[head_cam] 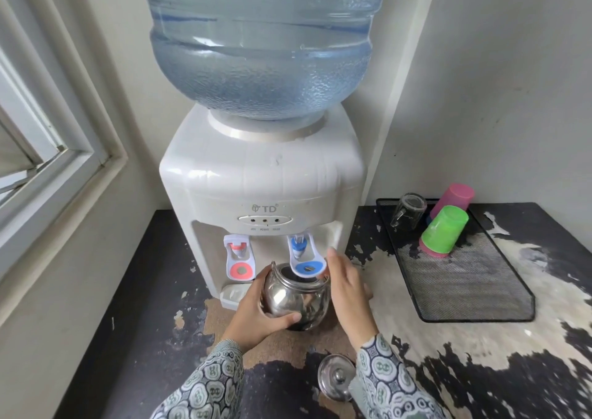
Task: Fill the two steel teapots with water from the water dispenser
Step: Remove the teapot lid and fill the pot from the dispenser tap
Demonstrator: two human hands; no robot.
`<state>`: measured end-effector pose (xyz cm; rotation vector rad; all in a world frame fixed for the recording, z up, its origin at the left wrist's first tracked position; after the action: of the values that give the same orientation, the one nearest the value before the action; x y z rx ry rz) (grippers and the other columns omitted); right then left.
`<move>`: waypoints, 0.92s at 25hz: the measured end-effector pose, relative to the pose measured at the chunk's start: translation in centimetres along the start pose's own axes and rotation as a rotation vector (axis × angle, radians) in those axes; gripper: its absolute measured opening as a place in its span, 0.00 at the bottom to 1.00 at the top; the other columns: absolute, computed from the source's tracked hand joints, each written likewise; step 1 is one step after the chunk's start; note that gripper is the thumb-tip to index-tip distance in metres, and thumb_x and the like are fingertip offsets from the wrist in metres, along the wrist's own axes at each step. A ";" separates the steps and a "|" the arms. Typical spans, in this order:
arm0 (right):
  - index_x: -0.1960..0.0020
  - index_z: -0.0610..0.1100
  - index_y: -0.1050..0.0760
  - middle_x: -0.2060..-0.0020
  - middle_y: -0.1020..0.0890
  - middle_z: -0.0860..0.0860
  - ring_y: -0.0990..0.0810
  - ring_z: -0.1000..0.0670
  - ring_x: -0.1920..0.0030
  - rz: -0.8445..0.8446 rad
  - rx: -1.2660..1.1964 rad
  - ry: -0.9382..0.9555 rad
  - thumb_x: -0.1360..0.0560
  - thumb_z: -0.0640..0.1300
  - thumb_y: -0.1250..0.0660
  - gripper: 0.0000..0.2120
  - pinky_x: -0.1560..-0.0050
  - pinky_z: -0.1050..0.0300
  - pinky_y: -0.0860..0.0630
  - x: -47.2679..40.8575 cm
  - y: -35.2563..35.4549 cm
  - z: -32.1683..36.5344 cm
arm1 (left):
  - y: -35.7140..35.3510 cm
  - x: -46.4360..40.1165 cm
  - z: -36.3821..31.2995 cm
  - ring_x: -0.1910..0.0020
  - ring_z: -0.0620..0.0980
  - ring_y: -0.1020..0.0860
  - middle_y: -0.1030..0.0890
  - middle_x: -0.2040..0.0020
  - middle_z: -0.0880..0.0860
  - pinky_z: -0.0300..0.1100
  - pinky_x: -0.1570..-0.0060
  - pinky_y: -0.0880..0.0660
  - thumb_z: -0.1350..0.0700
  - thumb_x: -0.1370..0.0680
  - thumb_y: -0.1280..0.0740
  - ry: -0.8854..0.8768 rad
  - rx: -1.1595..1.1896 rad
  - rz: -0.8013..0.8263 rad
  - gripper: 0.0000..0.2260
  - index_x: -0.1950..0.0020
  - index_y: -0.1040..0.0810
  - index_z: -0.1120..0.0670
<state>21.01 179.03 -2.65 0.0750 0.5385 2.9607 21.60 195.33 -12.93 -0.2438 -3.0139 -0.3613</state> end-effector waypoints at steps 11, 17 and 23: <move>0.65 0.47 0.29 0.65 0.24 0.50 0.24 0.50 0.61 0.042 -0.049 0.049 0.22 0.42 0.44 0.13 0.53 0.52 0.28 1.4 -0.8 -2.9 | -0.2 -0.3 0.1 0.42 0.28 0.30 0.29 0.38 0.38 0.19 0.51 0.32 0.51 0.39 0.20 -0.002 -0.009 0.008 0.45 0.30 0.44 0.44; 0.57 0.40 0.27 0.59 0.21 0.46 0.22 0.49 0.58 0.069 -0.033 0.062 0.22 0.41 0.42 0.09 0.55 0.58 0.26 1.2 -1.0 -3.7 | -0.2 -0.4 -0.1 0.44 0.23 0.31 0.30 0.39 0.37 0.18 0.51 0.33 0.54 0.37 0.21 -0.003 -0.028 0.003 0.43 0.32 0.44 0.43; 0.53 0.45 0.28 0.56 0.22 0.50 0.24 0.53 0.53 0.046 -0.023 0.056 0.23 0.41 0.41 0.03 0.56 0.68 0.29 1.4 -0.7 -4.6 | -0.5 -0.4 -0.3 0.42 0.28 0.32 0.31 0.39 0.38 0.18 0.50 0.34 0.55 0.36 0.22 0.002 -0.032 0.009 0.42 0.31 0.46 0.44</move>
<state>19.36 178.31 -7.16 0.0025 0.5160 3.0214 21.94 194.75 -12.81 -0.2601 -3.0062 -0.4097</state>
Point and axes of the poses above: each hand's wrist, its own x-axis away from the middle knuckle, its own y-axis out of the back of the hand, z = x × y, the point moved 6 cm from there along -x, towards the middle knuckle
